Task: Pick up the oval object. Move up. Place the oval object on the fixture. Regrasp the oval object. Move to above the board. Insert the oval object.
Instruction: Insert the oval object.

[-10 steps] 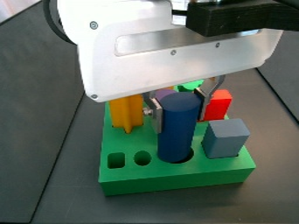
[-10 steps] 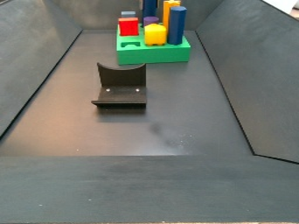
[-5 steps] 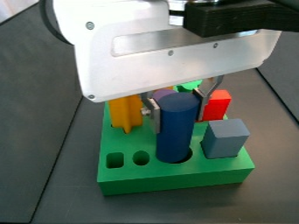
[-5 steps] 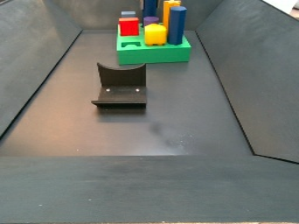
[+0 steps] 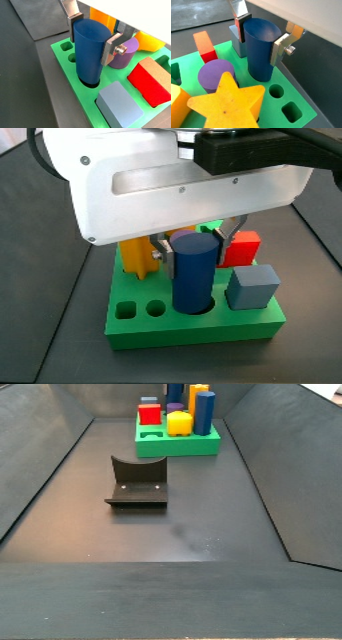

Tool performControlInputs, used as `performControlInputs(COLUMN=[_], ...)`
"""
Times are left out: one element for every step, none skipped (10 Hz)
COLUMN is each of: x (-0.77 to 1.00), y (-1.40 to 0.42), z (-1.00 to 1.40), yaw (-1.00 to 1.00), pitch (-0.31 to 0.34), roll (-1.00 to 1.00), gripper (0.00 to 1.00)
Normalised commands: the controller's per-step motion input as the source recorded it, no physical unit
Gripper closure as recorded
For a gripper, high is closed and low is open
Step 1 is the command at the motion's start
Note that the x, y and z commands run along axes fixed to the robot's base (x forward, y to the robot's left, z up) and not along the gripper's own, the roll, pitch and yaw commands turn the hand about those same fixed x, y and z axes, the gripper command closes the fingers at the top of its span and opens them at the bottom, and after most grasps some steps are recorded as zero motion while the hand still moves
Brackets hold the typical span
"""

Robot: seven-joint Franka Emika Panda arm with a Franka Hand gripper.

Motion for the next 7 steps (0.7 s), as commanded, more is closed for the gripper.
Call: performControlInputs(x=[0.00, 0.00, 0.01, 0.00, 0.09, 0.11, 0.09], y=[0.00, 0.00, -0.03, -0.21, -0.38, -0.36, -0.29], z=[-0.68, -0.23, 0.00, -0.29, -0.64, -0.54, -0.45], yaw=[-0.06, 0.00, 0.00, 0.00, -0.07, -0.15, -0.17], pitch=[-0.043, 0.000, 0.000, -0.034, 0.000, 0.071, 0.086], roll=[0.34, 0.11, 0.00, 0.08, 0.31, 0.38, 0.42], gripper=[1.00, 1.00, 1.00, 1.00, 1.00, 1.00, 1.00])
